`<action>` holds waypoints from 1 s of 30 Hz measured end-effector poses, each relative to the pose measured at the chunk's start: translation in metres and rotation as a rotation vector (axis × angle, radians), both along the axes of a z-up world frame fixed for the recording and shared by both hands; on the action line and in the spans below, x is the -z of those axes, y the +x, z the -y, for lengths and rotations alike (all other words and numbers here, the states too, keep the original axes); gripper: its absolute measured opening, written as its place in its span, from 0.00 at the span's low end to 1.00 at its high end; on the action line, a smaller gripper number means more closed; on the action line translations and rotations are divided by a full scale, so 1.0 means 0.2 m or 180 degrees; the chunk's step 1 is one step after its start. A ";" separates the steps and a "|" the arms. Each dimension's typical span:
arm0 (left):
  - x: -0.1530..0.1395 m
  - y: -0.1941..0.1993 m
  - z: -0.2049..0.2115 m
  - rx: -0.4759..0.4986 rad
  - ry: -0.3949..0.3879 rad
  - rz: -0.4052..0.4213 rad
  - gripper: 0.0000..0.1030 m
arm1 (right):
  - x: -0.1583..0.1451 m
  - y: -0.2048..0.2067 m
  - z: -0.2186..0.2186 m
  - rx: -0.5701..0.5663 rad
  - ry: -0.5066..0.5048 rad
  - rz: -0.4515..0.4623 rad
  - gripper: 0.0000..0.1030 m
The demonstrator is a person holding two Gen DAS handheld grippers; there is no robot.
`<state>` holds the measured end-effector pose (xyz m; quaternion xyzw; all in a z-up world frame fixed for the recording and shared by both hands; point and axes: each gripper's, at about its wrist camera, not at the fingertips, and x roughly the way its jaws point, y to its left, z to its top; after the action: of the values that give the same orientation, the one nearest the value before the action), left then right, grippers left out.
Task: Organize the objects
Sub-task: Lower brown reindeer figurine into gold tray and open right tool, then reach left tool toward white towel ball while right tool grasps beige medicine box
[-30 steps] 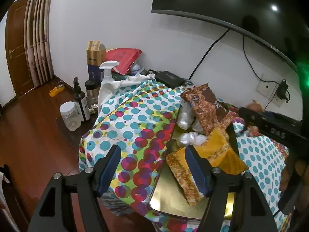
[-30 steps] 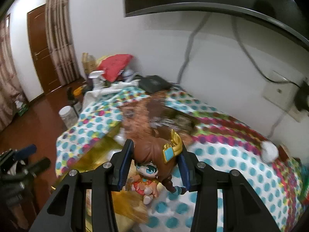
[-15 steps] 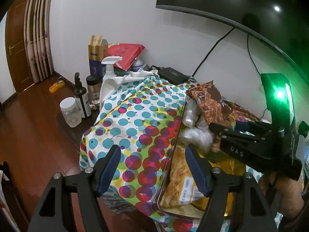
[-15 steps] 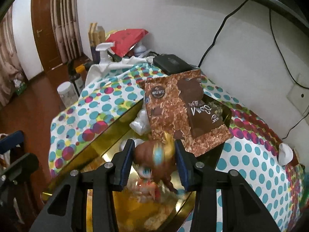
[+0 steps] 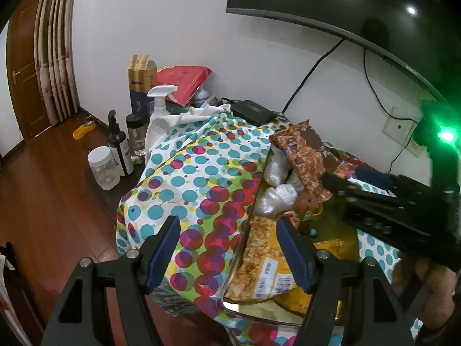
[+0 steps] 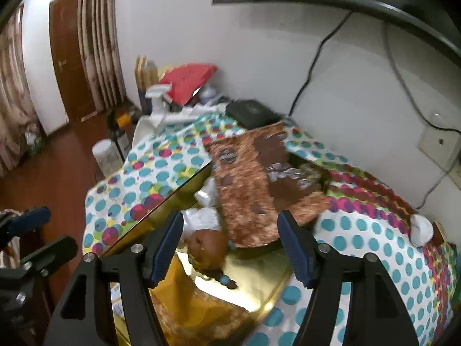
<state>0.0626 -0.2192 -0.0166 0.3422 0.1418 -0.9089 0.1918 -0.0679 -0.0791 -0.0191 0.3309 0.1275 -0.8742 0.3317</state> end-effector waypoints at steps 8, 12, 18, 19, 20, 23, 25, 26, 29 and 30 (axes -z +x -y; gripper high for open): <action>-0.09 -0.13 -0.29 0.0401 -0.0176 -0.0050 0.69 | 0.05 -0.08 -0.61 0.0674 -0.0106 0.0082 0.67; -0.09 -0.23 -0.56 0.0764 -0.0312 -0.0048 0.69 | 0.12 -0.15 -1.01 0.1161 -0.0120 0.0156 0.67; -0.02 -0.49 -1.00 0.1401 -0.0387 -0.0038 0.69 | 0.20 -0.28 -1.45 0.1740 -0.0060 0.0157 0.72; 0.00 -0.55 -1.07 0.1497 -0.0357 -0.0030 0.69 | 0.21 -0.30 -1.50 0.1781 -0.0055 0.0155 0.72; 0.02 -0.60 -1.11 0.1542 -0.0332 -0.0004 0.69 | 0.21 -0.34 -1.55 0.1812 -0.0062 0.0153 0.72; 0.12 -0.81 -1.23 0.1652 -0.0177 0.0093 0.69 | 0.23 -0.49 -1.66 0.1887 -0.0083 0.0163 0.73; 0.19 -0.98 -1.27 0.1590 -0.0125 0.0192 0.69 | 0.24 -0.62 -1.71 0.1914 -0.0075 0.0224 0.73; 0.21 -1.03 -1.29 0.1574 -0.0089 0.0210 0.69 | 0.25 -0.68 -1.72 0.1914 -0.0073 0.0237 0.73; 0.28 -1.18 -1.30 0.1482 0.0018 0.0275 0.69 | 0.28 -0.88 -1.73 0.1895 -0.0006 0.0272 0.73; 0.30 -1.21 -1.31 0.1464 0.0024 0.0276 0.69 | 0.29 -0.93 -1.73 0.1870 0.0025 0.0275 0.73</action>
<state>-0.1803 0.0424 -0.0767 0.4049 0.0551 -0.9126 -0.0157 -0.2544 0.2673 -0.0770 0.3918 0.0154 -0.9174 0.0683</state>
